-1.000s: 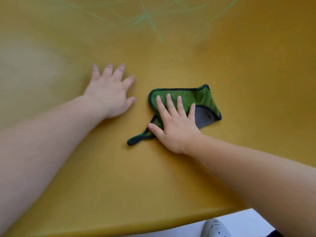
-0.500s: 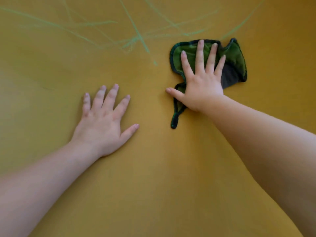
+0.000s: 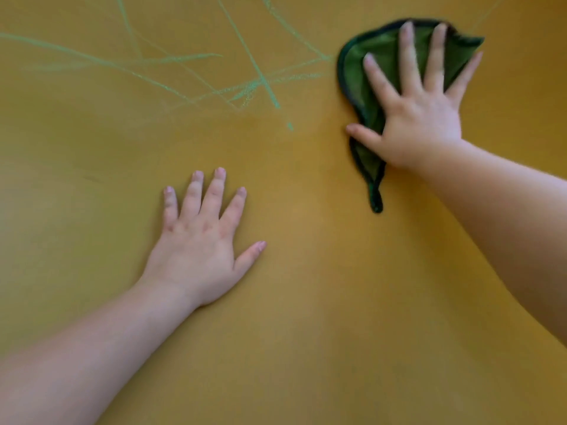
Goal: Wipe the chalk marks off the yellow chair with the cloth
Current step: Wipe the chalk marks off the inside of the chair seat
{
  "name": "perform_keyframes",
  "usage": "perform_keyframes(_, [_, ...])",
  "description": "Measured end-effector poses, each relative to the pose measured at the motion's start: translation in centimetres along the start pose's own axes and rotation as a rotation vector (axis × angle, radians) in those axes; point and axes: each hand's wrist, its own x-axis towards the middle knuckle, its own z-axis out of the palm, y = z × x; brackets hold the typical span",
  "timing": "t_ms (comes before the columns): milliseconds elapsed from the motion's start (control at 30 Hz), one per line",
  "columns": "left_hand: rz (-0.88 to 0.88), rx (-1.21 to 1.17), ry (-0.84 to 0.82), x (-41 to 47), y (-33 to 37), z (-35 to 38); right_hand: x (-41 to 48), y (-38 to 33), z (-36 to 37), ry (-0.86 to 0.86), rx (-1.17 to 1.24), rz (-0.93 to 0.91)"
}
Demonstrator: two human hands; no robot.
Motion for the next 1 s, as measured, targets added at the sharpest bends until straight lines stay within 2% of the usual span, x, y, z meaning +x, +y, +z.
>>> perform_keyframes(67, [0.003,-0.006,-0.006,0.1,0.0,0.0,1.1,-0.6,-0.4,0.044,0.025,0.088])
perform_keyframes(133, [0.005,-0.010,-0.008,0.1,0.0,-0.2,0.7,-3.8,0.3,0.054,0.069,0.095])
perform_keyframes(267, [0.001,-0.003,-0.011,-0.1,0.1,-0.3,-4.4,-10.7,1.8,-0.078,0.263,-0.209])
perform_keyframes(333, [0.004,0.000,-0.020,0.0,0.1,-0.3,-6.4,-11.1,1.7,-0.141,0.294,-0.386])
perform_keyframes(400, [0.008,0.003,-0.023,0.0,0.1,-0.2,-6.3,-9.5,1.7,-0.166,0.243,-0.420])
perform_keyframes(433, [0.010,0.003,-0.023,0.0,0.0,-0.2,-5.4,-8.1,1.7,-0.167,0.208,-0.352])
perform_keyframes(500, [0.012,0.002,-0.019,0.0,0.0,-0.2,-2.7,-4.6,1.1,-0.141,0.195,-0.088])
perform_keyframes(567, [0.002,-0.009,-0.019,0.1,-0.1,-0.2,0.0,-1.4,-0.1,-0.041,0.244,0.168])
perform_keyframes(633, [-0.002,-0.015,-0.023,0.2,-0.1,-0.2,1.8,-0.5,-0.9,0.045,0.270,0.306])
perform_keyframes(700, [-0.003,-0.011,-0.026,0.2,0.0,-0.2,2.4,-2.1,-1.1,0.065,0.293,0.337])
perform_keyframes(767, [-0.005,-0.003,-0.013,0.2,0.1,0.0,1.4,-5.0,-0.6,0.007,0.317,0.196])
perform_keyframes(867, [-0.006,0.000,-0.001,0.1,0.2,0.0,-3.4,-9.1,0.5,-0.151,0.334,-0.214])
perform_keyframes(900, [-0.010,0.007,0.004,0.1,0.2,0.0,-5.1,-9.5,0.8,-0.191,0.324,-0.300])
perform_keyframes(967, [-0.010,0.016,0.006,0.1,0.2,0.2,-6.4,-8.1,1.3,-0.244,0.256,-0.329])
perform_keyframes(1000, [-0.009,0.017,0.003,0.1,0.1,0.3,-5.8,-6.5,1.3,-0.262,0.208,-0.264])
